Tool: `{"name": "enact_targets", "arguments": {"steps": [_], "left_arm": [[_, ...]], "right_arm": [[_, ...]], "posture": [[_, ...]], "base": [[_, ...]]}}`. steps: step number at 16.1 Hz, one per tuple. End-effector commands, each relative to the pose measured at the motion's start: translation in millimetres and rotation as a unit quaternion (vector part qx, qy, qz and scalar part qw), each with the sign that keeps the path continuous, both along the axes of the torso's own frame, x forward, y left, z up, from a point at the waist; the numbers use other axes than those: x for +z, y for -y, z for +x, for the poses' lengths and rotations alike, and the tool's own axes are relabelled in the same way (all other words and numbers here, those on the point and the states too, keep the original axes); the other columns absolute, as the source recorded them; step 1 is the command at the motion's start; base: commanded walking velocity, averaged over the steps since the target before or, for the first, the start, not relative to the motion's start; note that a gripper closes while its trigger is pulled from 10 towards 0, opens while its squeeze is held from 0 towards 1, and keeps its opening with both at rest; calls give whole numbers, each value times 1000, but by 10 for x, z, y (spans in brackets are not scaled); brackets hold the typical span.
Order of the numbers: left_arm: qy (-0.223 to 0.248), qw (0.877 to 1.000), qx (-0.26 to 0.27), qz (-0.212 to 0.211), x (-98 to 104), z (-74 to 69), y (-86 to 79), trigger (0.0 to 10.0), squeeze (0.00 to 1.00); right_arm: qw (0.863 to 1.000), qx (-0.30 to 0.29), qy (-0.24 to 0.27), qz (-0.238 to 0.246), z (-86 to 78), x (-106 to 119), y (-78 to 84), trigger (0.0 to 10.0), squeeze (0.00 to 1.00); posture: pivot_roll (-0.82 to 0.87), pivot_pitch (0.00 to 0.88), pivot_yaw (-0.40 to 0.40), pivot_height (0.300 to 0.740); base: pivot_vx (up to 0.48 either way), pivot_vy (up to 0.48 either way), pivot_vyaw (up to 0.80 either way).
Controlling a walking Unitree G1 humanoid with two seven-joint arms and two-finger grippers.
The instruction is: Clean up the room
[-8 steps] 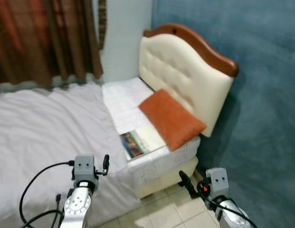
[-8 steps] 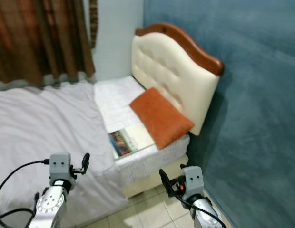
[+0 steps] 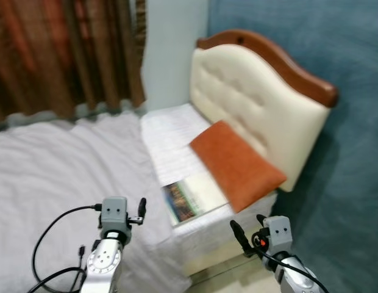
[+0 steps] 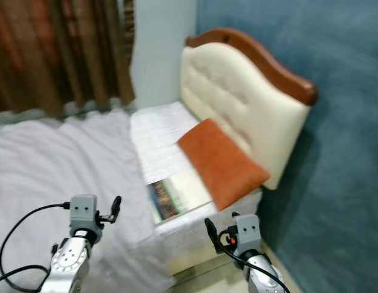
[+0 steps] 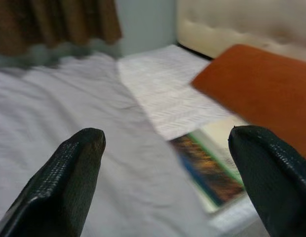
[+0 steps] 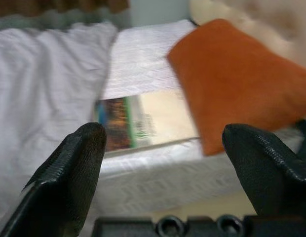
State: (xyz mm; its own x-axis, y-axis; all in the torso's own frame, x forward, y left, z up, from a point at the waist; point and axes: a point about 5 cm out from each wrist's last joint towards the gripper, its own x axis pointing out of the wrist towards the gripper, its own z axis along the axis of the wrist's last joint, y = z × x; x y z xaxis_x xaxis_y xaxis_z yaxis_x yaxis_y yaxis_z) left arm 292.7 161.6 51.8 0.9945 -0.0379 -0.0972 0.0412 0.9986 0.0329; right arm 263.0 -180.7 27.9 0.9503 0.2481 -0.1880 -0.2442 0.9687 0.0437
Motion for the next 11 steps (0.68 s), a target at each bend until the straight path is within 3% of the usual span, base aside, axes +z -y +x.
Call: {"name": "enact_targets", "arguments": {"steps": [1,5,11], "left_arm": [[-7,1000,-11,9,-10,12,57,10000,0],[-37,999,-14,23,-90,16,27,10000,0],[-35,999,-31,28,-93,29,74,10000,0]], "right_arm": [[1000,-9,6,4,10,33,55,10000,0],[1000,-25,7,-2,12,36,80,10000,0],[999,-37,13,-2,15,62,113,10000,0]], "posture": [[-37,0,-43,740],[-40,0,-42,740],[-46,0,-45,740]], "base": [[0,0,0],[0,0,-770],[0,0,-773]]}}
